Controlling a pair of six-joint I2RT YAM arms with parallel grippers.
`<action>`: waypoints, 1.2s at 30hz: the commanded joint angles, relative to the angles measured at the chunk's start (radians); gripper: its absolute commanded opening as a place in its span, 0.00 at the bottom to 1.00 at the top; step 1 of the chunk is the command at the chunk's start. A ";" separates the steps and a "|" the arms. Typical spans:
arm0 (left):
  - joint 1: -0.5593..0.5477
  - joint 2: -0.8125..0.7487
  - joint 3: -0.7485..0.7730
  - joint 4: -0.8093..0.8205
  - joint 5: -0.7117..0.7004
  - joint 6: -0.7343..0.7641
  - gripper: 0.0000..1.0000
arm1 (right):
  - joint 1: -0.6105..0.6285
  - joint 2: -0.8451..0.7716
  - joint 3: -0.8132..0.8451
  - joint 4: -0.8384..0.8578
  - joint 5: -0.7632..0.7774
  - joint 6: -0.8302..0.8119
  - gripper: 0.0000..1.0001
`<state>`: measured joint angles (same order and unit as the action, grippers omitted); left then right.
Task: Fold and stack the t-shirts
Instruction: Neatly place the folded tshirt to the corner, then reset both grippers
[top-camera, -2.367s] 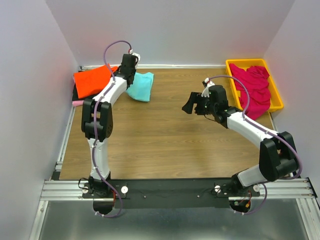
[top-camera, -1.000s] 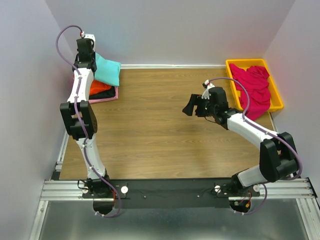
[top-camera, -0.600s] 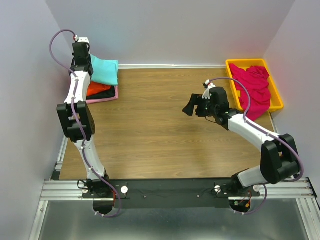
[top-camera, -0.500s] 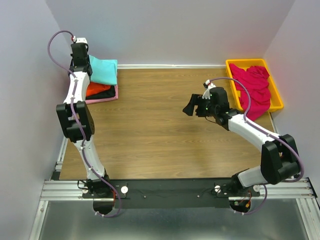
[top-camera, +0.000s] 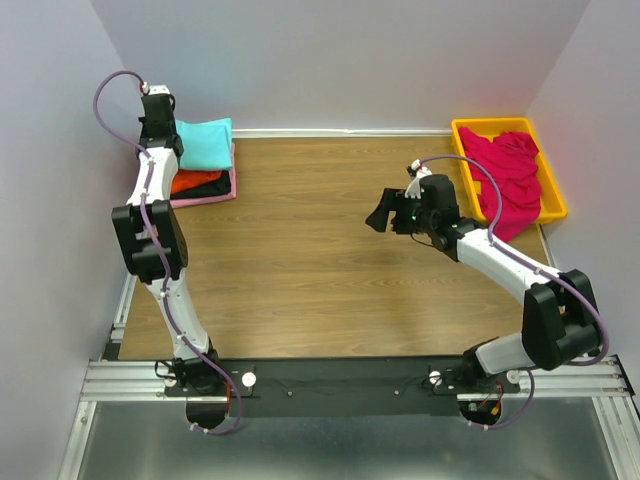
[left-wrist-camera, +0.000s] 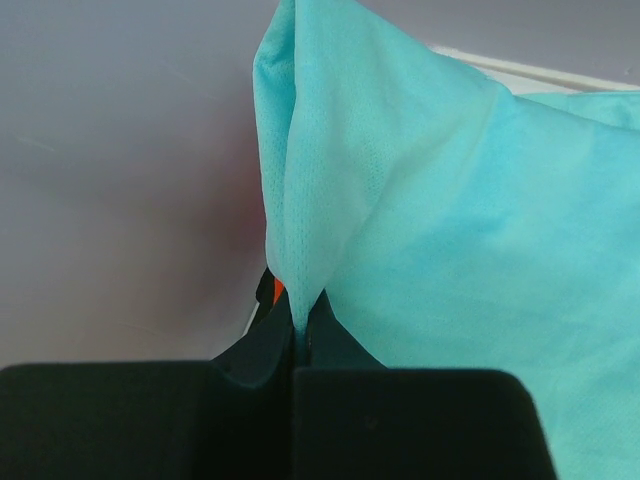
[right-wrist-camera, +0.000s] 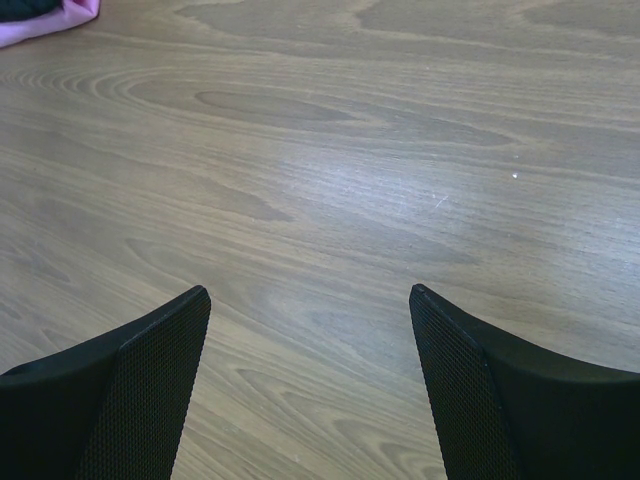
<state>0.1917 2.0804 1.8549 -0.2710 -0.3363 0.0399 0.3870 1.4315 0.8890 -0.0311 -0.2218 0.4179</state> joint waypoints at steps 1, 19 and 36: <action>0.023 0.058 0.033 -0.013 -0.066 -0.014 0.00 | 0.003 -0.025 -0.015 0.007 -0.010 -0.004 0.88; 0.006 -0.035 0.069 -0.129 -0.158 -0.118 0.98 | 0.003 -0.046 -0.024 0.008 0.006 -0.001 0.89; -0.322 -0.692 -0.715 0.291 -0.055 -0.291 0.98 | 0.001 -0.103 -0.059 0.062 0.147 0.018 0.89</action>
<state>-0.0414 1.4792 1.2877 -0.1207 -0.4057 -0.1692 0.3870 1.3766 0.8543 -0.0181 -0.1616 0.4286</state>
